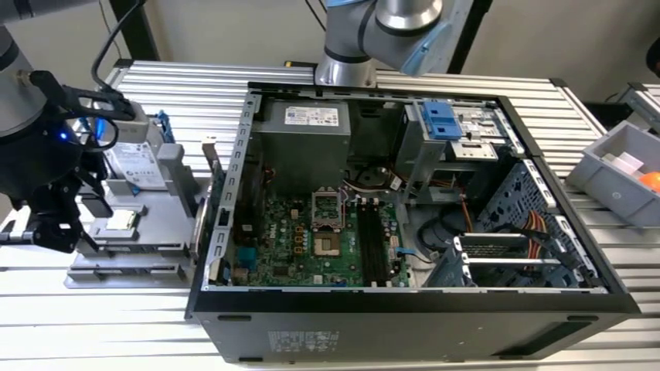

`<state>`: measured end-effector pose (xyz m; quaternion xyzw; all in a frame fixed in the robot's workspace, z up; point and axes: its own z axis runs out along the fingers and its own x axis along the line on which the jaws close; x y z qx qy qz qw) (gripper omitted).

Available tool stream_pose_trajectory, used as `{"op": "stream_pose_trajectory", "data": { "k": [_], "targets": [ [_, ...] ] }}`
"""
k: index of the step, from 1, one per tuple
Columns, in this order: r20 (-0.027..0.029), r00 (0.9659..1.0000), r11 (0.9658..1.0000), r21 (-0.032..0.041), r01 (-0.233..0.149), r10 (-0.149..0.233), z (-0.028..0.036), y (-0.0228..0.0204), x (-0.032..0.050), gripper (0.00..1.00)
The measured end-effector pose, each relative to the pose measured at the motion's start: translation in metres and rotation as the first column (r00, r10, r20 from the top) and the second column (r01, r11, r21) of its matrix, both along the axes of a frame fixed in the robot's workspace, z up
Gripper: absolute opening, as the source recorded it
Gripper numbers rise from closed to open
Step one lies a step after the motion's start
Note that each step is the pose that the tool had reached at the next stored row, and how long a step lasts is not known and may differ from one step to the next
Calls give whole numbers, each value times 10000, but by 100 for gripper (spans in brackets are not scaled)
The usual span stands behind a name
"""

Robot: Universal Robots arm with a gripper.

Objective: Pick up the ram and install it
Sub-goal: 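Pick up the ram and move it above insertion slot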

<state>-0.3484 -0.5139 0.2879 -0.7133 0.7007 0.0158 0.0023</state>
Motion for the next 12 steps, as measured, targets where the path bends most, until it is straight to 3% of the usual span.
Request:
{"op": "stream_pose_trajectory", "data": {
  "k": [12],
  "targets": [
    [1,10000,10000,-2,34,-34,-110,-2,1,100]
  ]
}}
